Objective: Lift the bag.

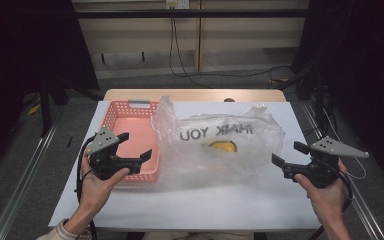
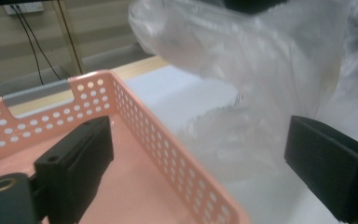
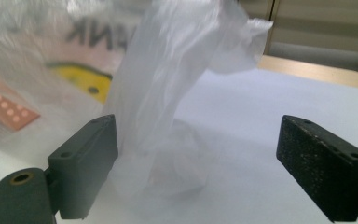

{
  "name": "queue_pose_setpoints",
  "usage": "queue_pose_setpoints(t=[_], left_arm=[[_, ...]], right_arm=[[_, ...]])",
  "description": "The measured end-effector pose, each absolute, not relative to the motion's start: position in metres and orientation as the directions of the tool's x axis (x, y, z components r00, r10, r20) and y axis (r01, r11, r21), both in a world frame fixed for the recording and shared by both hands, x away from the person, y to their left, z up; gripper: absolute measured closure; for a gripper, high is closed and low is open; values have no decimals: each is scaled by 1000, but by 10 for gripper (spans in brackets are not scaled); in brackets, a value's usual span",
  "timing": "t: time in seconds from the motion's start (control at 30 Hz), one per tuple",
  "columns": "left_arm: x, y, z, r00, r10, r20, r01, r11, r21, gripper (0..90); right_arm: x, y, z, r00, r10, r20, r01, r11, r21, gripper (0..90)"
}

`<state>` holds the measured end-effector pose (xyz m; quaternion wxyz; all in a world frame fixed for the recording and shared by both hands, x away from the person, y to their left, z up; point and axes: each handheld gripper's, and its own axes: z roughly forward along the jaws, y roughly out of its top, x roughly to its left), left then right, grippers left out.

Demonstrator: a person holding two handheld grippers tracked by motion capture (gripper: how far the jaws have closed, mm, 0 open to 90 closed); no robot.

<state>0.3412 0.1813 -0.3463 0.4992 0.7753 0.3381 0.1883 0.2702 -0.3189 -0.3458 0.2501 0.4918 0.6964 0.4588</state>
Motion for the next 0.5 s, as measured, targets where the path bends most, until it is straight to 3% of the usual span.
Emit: queue_pose_setpoints(t=[0.5], left_arm=[[317,188,-378,705,706,-66,378,-296,877,50]], right_arm=[[254,-303,-387,-392,914,105,498,115,859,137]])
